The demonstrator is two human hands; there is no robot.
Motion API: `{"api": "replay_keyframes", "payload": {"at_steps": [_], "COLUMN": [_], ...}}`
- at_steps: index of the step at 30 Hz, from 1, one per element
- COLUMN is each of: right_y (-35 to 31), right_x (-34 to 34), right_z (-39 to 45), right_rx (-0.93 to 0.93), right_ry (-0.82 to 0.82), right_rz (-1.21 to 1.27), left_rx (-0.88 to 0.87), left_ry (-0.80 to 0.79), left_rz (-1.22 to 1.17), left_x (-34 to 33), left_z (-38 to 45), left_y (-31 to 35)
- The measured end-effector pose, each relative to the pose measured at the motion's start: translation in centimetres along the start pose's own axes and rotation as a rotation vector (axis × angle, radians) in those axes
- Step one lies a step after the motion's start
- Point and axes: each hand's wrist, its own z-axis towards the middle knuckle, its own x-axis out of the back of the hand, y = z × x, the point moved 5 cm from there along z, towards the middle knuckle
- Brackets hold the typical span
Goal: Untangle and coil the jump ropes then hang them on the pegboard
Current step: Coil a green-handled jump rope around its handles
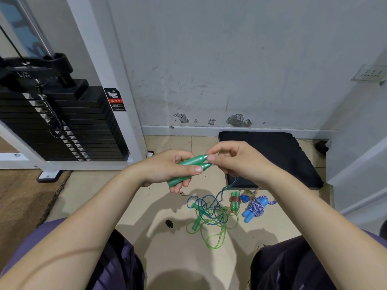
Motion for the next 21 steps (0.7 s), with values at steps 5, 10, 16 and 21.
{"api": "replay_keyframes", "payload": {"at_steps": [5, 10, 16, 21], "right_y": [0.2, 0.9, 1.0, -0.1], "right_x": [-0.2, 0.9, 1.9, 0.9], "right_z": [0.0, 0.3, 0.5, 0.5], "right_rx": [-0.019, -0.038, -0.024, 0.027], "right_ry": [0.006, 0.078, 0.133, 0.134], "right_rz": [-0.046, -0.057, -0.028, 0.062], "left_rx": [0.027, -0.187, -0.216, -0.126], "left_ry": [-0.022, 0.431, 0.812, 0.361], "left_rz": [0.094, -0.307, -0.521, -0.260], "left_x": [-0.2, 3.3, 5.7, 1.3], "left_z": [0.0, -0.1, -0.6, 0.9], "left_y": [-0.2, 0.5, -0.6, 0.1]}}
